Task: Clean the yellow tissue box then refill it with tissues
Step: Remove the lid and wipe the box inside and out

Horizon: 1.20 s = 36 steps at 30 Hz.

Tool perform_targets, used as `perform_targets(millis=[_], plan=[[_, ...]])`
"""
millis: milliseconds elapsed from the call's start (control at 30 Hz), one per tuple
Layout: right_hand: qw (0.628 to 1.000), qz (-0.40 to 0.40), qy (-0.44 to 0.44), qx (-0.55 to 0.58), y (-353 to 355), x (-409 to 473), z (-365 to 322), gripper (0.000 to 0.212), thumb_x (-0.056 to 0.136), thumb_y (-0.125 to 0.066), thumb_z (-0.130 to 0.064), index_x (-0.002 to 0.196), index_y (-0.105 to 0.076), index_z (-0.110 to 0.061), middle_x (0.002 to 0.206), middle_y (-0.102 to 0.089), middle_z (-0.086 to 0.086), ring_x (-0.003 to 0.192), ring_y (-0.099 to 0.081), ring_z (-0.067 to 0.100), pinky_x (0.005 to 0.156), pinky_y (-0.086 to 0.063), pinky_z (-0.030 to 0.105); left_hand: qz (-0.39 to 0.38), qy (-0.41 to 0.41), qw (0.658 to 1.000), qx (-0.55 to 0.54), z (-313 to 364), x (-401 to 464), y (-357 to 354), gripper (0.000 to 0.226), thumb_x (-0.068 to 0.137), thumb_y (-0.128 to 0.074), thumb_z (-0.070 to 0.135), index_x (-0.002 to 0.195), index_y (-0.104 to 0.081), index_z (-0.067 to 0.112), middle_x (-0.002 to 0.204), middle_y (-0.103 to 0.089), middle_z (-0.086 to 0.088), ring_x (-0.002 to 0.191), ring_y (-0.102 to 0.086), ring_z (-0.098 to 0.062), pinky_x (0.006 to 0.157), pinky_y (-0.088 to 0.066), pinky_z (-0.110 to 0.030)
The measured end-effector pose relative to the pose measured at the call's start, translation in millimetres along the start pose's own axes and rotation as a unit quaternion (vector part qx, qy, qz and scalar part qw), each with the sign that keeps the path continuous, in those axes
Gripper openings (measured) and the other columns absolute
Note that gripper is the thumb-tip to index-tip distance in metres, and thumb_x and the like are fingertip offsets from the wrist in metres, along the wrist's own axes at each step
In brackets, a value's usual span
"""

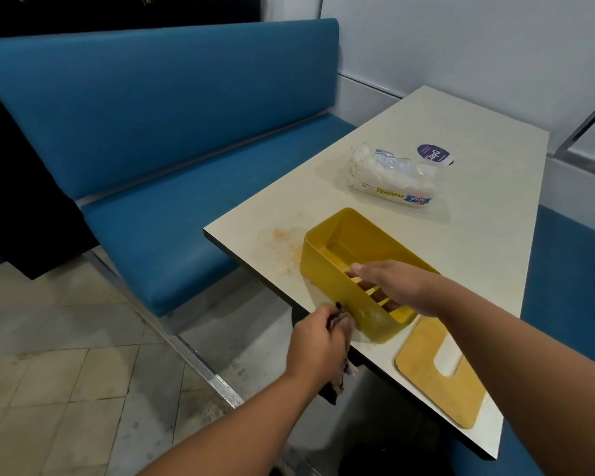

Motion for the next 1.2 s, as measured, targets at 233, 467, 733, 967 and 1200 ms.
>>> perform_targets(millis=[233, 467, 733, 967, 1200], plan=[[0.998, 0.035, 0.026, -0.050, -4, -4, 8, 0.051, 0.095, -0.049, -0.053, 0.126, -0.063, -0.015, 0.141, -0.044, 0.026, 0.131, -0.039, 0.045, 0.108, -0.036, 0.052, 0.054, 0.059, 0.989, -0.123, 10, 8, 5, 0.006, 0.093, -0.063, 0.033, 0.097, -0.061, 0.029, 0.085, -0.065, 0.015, 0.078, -0.058, 0.004, 0.061, -0.041, -0.008], [0.997, 0.060, -0.009, -0.039, 0, -2, 11, 0.055, 0.096, -0.048, -0.051, 0.127, -0.061, -0.009, 0.144, -0.047, 0.018, 0.130, -0.046, 0.036, 0.105, -0.039, 0.044, 0.009, -0.010, 1.000, -0.028, 25, 9, -3, 0.013, 0.092, -0.062, 0.031, 0.098, -0.068, 0.021, 0.088, -0.069, 0.005, 0.079, -0.061, -0.009, 0.065, -0.045, -0.020], [0.996, 0.052, -0.055, -0.039, 1, -2, 18, 0.065, 0.086, -0.053, -0.065, 0.132, -0.058, -0.019, 0.127, -0.057, 0.010, 0.110, -0.056, 0.032, 0.095, -0.047, 0.048, 0.018, 0.005, 0.999, -0.036, 12, 15, 1, 0.014, 0.093, -0.060, 0.034, 0.096, -0.065, 0.022, 0.088, -0.067, 0.003, 0.083, -0.063, -0.016, 0.072, -0.053, -0.033], [0.997, 0.039, -0.062, -0.026, 4, 4, 22, 0.064, 0.085, -0.055, -0.065, 0.132, -0.058, -0.021, 0.130, -0.054, 0.008, 0.114, -0.053, 0.033, 0.096, -0.046, 0.049, 0.052, 0.013, 0.997, -0.060, 13, 15, 2, 0.011, 0.093, -0.062, 0.033, 0.095, -0.066, 0.023, 0.087, -0.067, 0.005, 0.080, -0.062, -0.012, 0.066, -0.049, -0.025], [0.998, 0.023, -0.050, -0.010, 2, 5, 20, 0.049, 0.090, -0.054, -0.059, 0.120, -0.066, -0.022, 0.121, -0.059, 0.005, 0.103, -0.057, 0.026, 0.076, -0.049, 0.039, 0.083, 0.006, 0.990, -0.112, 26, 8, -3, 0.010, 0.091, -0.065, 0.032, 0.096, -0.069, 0.024, 0.085, -0.068, 0.008, 0.080, -0.063, -0.007, 0.063, -0.049, -0.014]])
Point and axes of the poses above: each hand's wrist, its own x-axis towards the middle knuckle, its own y-axis out of the back of the hand, z = x × y, the point moved 8 cm from there along x, towards the middle knuckle
